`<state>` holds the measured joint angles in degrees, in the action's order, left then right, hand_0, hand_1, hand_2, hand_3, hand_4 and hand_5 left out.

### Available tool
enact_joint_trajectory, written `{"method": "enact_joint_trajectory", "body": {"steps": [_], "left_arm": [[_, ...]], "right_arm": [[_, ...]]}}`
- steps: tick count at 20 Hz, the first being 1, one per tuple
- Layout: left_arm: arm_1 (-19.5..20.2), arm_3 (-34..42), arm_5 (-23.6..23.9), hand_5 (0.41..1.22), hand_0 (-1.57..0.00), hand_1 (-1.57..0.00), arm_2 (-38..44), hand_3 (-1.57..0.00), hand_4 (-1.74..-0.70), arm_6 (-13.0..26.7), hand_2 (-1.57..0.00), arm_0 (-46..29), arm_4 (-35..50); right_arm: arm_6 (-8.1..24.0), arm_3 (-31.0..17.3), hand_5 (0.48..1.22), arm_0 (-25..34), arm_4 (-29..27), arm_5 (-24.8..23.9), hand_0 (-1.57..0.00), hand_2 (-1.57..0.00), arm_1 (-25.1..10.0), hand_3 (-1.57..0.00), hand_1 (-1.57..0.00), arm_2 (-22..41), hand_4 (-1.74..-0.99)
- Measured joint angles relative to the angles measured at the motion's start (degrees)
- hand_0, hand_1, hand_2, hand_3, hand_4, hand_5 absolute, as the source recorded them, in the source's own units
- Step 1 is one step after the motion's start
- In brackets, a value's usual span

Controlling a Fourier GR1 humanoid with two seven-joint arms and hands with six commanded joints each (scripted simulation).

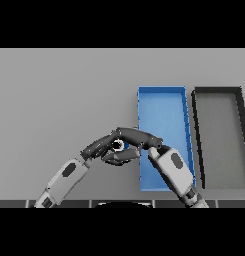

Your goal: Pick up the blue pipe and place it into the blue bin.

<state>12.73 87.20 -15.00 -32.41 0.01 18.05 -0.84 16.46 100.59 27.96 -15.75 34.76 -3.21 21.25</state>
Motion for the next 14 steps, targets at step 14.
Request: {"method": "enact_joint_trajectory", "body": {"steps": [14], "left_arm": [[-0.41,1.18,0.09,0.502,0.0,0.0,-1.04,0.0,-0.91,3.84,0.0,-1.13,0.07]], "right_arm": [[16.12,1.25,1.127,22.23,-33.11,-18.77,-1.57,-1.57,-7.95,-1.57,-1.57,-14.94,-1.72]]}}
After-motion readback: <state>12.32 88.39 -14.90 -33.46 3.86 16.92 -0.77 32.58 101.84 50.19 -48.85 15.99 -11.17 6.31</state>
